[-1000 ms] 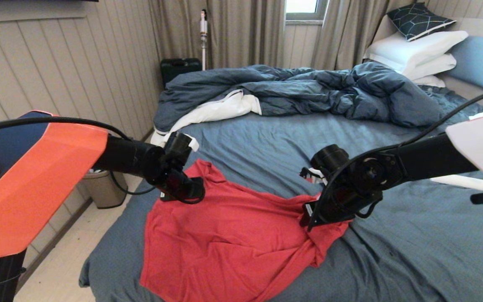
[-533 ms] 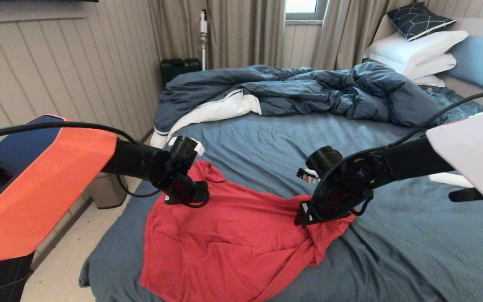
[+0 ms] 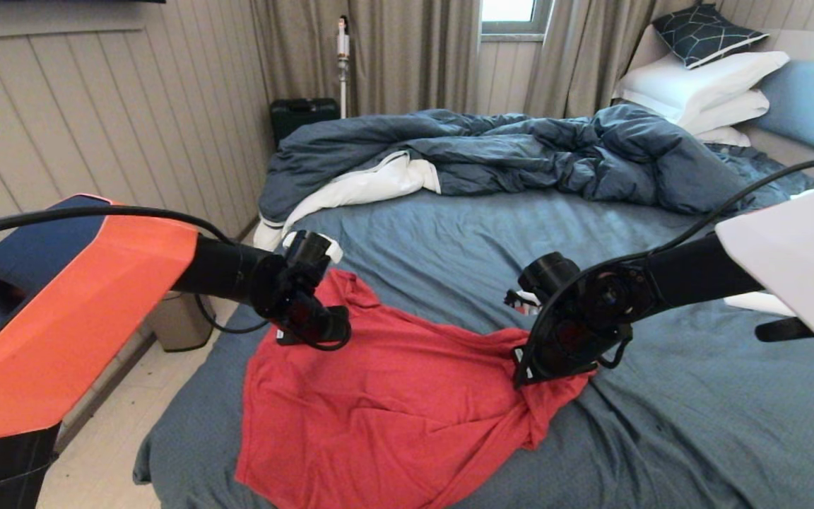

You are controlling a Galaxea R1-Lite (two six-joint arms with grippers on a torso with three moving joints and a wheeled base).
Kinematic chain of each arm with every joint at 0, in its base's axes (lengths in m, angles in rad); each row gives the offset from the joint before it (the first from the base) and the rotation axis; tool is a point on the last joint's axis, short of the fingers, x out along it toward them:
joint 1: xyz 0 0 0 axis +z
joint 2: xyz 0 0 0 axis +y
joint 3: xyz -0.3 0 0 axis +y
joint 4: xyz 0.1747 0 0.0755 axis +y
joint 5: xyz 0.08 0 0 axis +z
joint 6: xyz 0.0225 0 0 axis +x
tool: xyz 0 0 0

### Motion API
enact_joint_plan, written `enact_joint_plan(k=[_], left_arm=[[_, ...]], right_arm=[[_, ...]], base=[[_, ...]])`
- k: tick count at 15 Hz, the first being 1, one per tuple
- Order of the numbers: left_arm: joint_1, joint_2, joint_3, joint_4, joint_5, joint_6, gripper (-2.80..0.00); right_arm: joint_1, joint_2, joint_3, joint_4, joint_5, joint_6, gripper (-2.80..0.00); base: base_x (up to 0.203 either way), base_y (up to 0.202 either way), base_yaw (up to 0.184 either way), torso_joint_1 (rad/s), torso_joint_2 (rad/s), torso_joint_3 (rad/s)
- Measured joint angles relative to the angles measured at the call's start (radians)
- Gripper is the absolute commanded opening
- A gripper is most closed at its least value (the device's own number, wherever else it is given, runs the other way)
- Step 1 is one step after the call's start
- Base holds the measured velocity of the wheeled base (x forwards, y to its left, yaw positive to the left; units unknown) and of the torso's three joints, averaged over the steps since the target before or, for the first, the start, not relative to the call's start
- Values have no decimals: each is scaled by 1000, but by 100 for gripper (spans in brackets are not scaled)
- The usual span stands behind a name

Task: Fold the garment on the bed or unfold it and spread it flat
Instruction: Unford the red T-shirt

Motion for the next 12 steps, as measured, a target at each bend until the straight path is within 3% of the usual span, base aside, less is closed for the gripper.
enact_joint_plan(k=[5,12], left_arm=[[-6,1,6,0,-1,0,-280],[-15,-2,10,2,0,-1,-280]], right_arm=[[-1,-84,69,0,-25,8,-280],[-27,-364,412,-9,-36,10,-280]], base=[[0,0,0,0,0,0],[0,0,0,0,0,0]])
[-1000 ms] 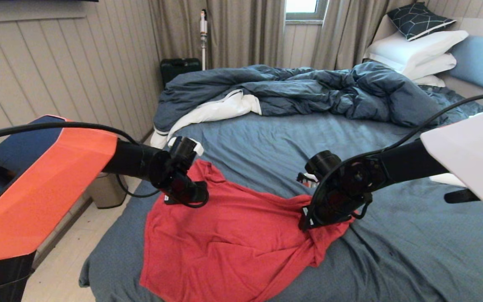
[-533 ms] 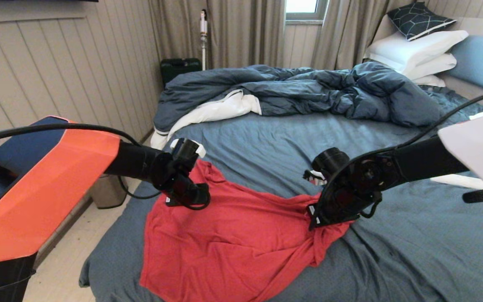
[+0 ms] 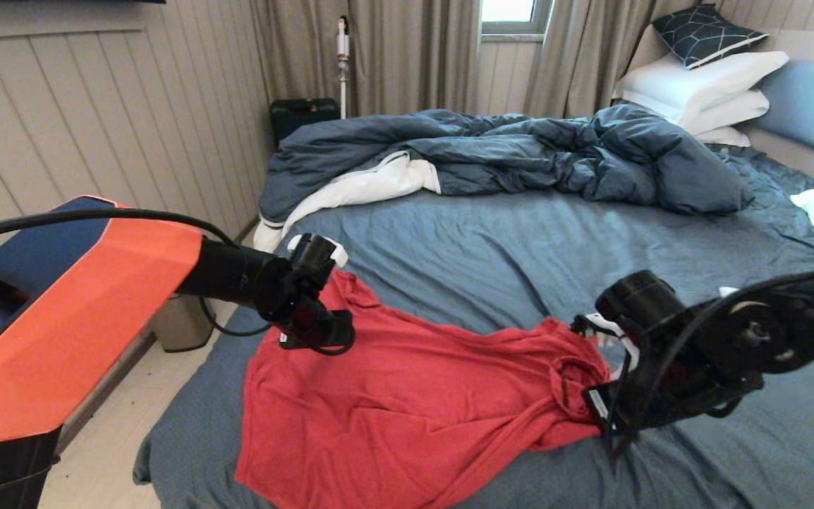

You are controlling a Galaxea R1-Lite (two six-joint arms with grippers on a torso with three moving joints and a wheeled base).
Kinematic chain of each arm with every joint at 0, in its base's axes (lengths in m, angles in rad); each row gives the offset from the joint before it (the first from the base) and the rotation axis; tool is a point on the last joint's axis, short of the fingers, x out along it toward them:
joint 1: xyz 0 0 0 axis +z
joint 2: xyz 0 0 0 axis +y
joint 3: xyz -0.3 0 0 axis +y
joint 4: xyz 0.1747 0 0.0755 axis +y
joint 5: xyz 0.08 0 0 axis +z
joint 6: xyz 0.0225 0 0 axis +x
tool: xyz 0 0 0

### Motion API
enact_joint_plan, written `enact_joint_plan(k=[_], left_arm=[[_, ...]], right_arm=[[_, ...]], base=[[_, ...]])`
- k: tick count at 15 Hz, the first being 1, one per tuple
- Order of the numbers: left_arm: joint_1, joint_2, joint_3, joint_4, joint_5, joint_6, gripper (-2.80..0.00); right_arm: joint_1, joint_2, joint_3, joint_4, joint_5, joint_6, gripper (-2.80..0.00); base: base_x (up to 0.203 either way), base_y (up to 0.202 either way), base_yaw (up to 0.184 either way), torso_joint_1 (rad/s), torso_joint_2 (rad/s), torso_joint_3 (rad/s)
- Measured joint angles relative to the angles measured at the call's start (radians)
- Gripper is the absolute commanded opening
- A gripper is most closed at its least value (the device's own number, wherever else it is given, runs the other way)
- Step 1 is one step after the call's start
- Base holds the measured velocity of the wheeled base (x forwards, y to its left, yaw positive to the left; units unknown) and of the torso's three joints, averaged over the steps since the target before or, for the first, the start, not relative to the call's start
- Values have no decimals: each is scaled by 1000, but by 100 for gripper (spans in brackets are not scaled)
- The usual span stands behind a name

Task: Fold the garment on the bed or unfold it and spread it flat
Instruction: Unford the red T-shirt

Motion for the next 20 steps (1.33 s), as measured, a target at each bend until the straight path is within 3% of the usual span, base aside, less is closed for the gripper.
enact_joint_plan(k=[6,10,11,20], left_arm=[[-9,-4,2,9,0,-7,-280],[-16,-2,3,9,1,-8,-280],[-16,-1,3,9,1,-8,-280],[-16,-2,0,8,3,-8,-280]], right_arm=[[-73,-182,261,-52,1,-20,-280],[-151,-191,323,-157,1,-72,-280],[-159,-184,325,-172,1,-74,0],[-168,-261,303,-172,13,-128,0]], base=[[0,0,0,0,0,0],[0,0,0,0,0,0],[0,0,0,0,0,0],[0,0,0,0,0,0]])
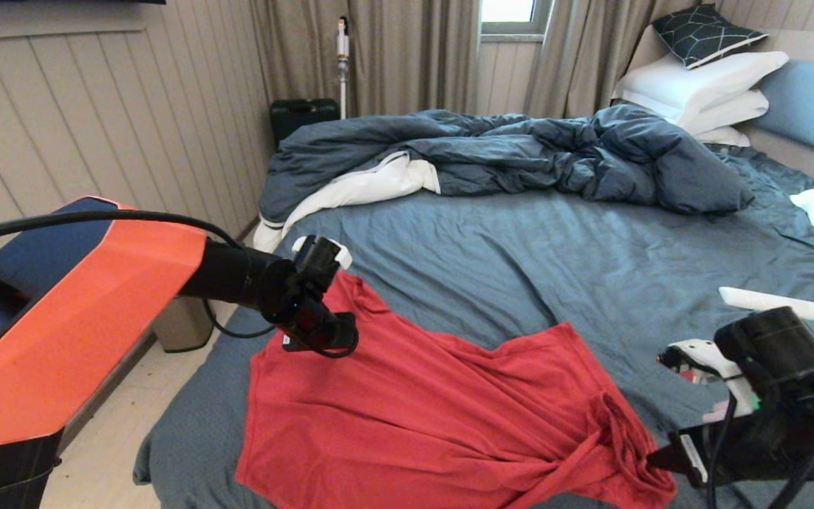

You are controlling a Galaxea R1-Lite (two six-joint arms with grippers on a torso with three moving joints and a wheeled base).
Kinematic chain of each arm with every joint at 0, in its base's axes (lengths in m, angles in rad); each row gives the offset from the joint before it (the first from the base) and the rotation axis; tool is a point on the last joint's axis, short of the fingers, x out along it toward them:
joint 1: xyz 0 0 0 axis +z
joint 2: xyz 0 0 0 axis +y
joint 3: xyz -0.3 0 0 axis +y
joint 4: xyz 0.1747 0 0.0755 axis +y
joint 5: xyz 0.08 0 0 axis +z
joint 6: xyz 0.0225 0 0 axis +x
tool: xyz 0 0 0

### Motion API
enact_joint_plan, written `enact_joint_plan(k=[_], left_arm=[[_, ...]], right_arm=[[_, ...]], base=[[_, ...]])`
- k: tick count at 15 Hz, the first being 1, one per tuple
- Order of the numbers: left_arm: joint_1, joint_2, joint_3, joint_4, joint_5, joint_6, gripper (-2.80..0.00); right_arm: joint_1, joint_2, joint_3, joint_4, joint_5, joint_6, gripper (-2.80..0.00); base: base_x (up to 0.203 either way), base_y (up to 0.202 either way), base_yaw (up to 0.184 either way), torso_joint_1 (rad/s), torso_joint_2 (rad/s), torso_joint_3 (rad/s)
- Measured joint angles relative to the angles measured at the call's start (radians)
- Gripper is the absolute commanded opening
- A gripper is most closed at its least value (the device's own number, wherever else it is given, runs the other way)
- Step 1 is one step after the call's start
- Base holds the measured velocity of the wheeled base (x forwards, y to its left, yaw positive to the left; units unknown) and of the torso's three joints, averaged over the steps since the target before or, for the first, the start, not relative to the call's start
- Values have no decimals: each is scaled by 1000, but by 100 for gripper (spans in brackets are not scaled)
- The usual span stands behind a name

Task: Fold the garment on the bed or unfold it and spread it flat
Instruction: Unford the red T-shirt

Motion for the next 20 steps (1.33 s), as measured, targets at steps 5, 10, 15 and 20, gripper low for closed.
enact_joint_plan(k=[5,10,15,20], left_arm=[[1,-33,4,3,1,0,-280],[1,-56,13,-1,6,4,-280],[32,-69,1,-8,10,17,-280],[64,-74,-20,-9,11,23,-280]], right_arm=[[-48,3,-187,4,1,0,0],[-123,199,-340,-5,23,3,-280],[-146,368,-493,-7,76,3,-280],[-141,497,-593,-9,73,5,0]], base=[[0,0,0,0,0,0],[0,0,0,0,0,0],[0,0,0,0,0,0],[0,0,0,0,0,0]])
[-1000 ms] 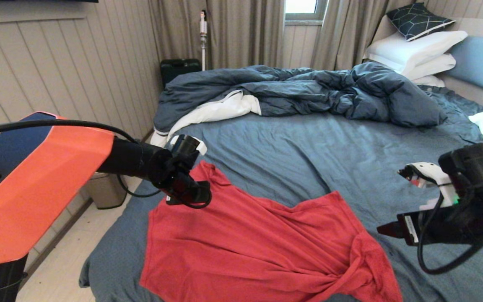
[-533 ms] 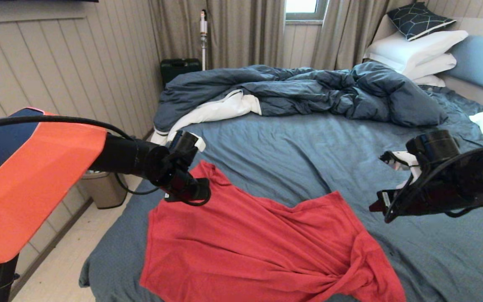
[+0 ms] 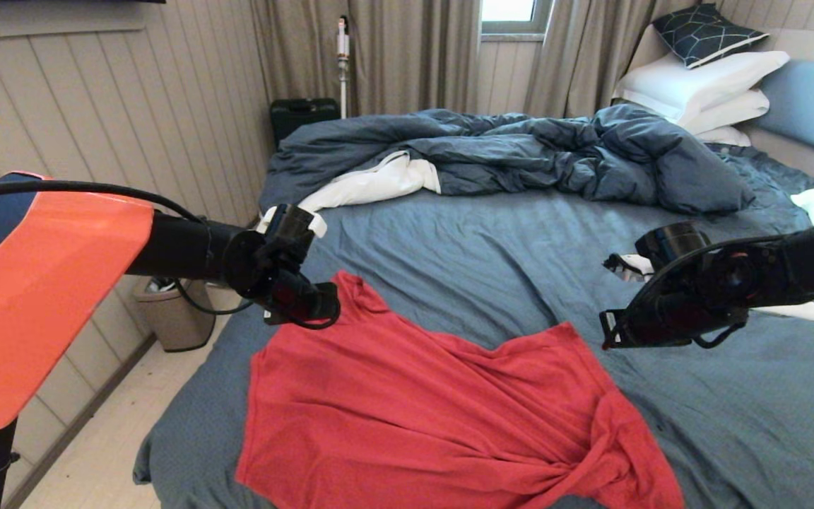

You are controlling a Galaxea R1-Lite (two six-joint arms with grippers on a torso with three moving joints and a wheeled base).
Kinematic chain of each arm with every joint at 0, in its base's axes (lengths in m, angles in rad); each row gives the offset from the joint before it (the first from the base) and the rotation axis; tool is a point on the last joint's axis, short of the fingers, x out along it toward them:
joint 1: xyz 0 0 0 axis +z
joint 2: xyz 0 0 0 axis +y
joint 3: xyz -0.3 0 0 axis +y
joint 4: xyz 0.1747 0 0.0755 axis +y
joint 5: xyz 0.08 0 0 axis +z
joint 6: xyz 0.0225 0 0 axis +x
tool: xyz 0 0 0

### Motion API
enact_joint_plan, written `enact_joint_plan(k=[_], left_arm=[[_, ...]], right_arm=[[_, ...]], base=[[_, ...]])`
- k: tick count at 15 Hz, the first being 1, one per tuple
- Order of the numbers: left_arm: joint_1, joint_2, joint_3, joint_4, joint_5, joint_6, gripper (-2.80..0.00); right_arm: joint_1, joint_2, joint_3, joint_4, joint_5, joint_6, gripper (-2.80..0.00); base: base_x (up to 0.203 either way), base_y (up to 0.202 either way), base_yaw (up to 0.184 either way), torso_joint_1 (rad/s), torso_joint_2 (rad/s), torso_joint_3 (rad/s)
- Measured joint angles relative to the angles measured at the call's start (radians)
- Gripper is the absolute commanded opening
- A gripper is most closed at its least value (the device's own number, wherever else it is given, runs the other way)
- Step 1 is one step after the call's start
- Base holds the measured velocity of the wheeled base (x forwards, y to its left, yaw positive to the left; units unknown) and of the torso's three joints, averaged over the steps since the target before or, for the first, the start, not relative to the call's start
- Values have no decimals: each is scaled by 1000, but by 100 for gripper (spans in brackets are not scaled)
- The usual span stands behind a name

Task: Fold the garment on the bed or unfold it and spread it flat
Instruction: Unford the red T-shirt

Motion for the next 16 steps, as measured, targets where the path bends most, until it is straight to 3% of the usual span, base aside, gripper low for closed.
enact_joint_plan(k=[5,11,12,13,16], left_arm=[[6,10,-5,0,-1,7,-280],[23,15,-17,1,-1,11,-280],[23,16,-18,2,-1,11,-280],[23,16,-19,2,-1,11,-280],[23,18,-19,3,-2,11,-280]], right_arm=[[10,71,-31,-160,-1,-1,0],[54,146,-70,-164,1,12,0],[56,152,-73,-165,1,12,-11],[57,157,-75,-164,1,11,-280],[60,172,-76,-166,0,3,-280]], base=[[0,0,0,0,0,0],[0,0,0,0,0,0],[0,0,0,0,0,0],[0,0,0,0,0,0],[0,0,0,0,0,0]])
